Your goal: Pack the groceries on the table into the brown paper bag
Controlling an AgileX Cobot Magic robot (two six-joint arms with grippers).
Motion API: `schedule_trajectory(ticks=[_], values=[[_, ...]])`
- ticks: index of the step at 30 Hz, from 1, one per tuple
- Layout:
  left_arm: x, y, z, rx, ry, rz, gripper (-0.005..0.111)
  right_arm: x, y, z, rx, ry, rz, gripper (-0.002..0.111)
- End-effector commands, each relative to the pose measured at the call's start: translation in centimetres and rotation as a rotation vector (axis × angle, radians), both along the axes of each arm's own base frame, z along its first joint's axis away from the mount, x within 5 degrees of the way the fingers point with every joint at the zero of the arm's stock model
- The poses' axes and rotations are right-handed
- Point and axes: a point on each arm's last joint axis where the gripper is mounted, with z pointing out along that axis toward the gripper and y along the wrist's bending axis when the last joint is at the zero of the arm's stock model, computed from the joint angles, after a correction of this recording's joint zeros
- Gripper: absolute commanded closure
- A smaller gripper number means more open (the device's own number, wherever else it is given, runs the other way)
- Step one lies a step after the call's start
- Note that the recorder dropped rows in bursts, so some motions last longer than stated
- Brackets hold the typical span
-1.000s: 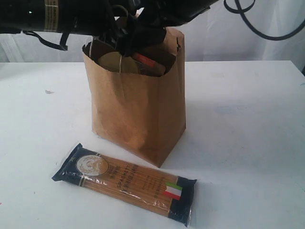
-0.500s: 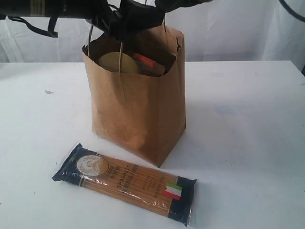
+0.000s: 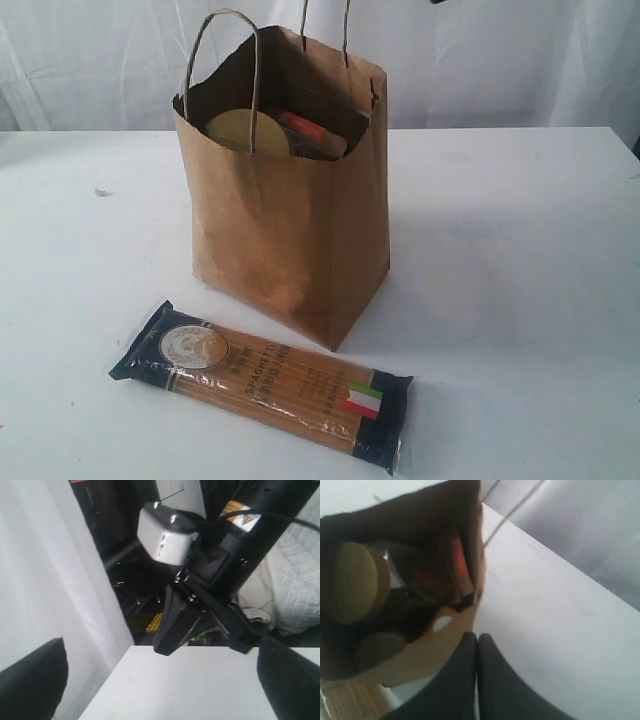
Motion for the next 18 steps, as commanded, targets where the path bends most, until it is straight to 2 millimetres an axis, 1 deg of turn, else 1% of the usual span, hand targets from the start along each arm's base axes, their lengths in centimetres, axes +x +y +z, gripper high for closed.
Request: schedule_trajectory(ticks=[1, 3, 5, 6, 8, 10, 11, 13, 15, 17, 18], values=[[-2.1, 0.7, 1.6, -0.045, -0.001, -0.035, 0.002, -1.9, -2.1, 1.0, -0.090, 0.005, -0.082, 0.108], [-2.3, 1.2, 2.2, -0.075, -0.005, 0.024, 0.009, -2.9, -2.7, 1.3, -0.112, 0.024, -0.093, 0.108], [-2.3, 1.8, 2.8, -0.103, -0.024, 0.097, 0.023, -3.9, -3.3, 1.7, -0.114, 0.038, -0.104, 0.108], [-2.2, 2.2, 3.0, -0.119, -0.033, 0.142, 0.036, -4.2, -3.5, 1.9, -0.111, 0.027, -0.106, 0.108], [-2.0, 2.9, 3.5, -0.148, -0.045, 0.232, 0.064, -5.1, -4.1, 2.4, -0.114, 0.001, -0.115, 0.108], [-1.4, 3.8, 3.8, -0.188, -0.024, 0.325, 0.098, -6.3, -4.9, 2.7, -0.123, -0.023, -0.129, 0.108], [-1.0, 4.3, 3.8, -0.202, -0.015, 0.363, 0.106, -6.9, -5.3, 2.7, -0.128, -0.033, -0.134, 0.108], [-0.3, 5.3, 3.9, -0.225, 0.002, 0.434, 0.106, -8.1, -6.1, 2.5, -0.141, -0.043, -0.144, 0.108], [0.4, 6.6, 3.9, -0.234, -0.004, 0.511, 0.106, -9.3, -6.7, 1.8, -0.147, -0.035, -0.144, 0.108], [1.4, 8.3, 3.7, -0.246, -0.007, 0.633, 0.106, -10.5, -7.2, 0.8, -0.154, -0.021, -0.140, 0.108], [2.1, 9.8, 3.4, -0.256, -0.007, 0.733, 0.106, -11.1, -7.5, 0.2, -0.160, -0.012, -0.139, 0.108]])
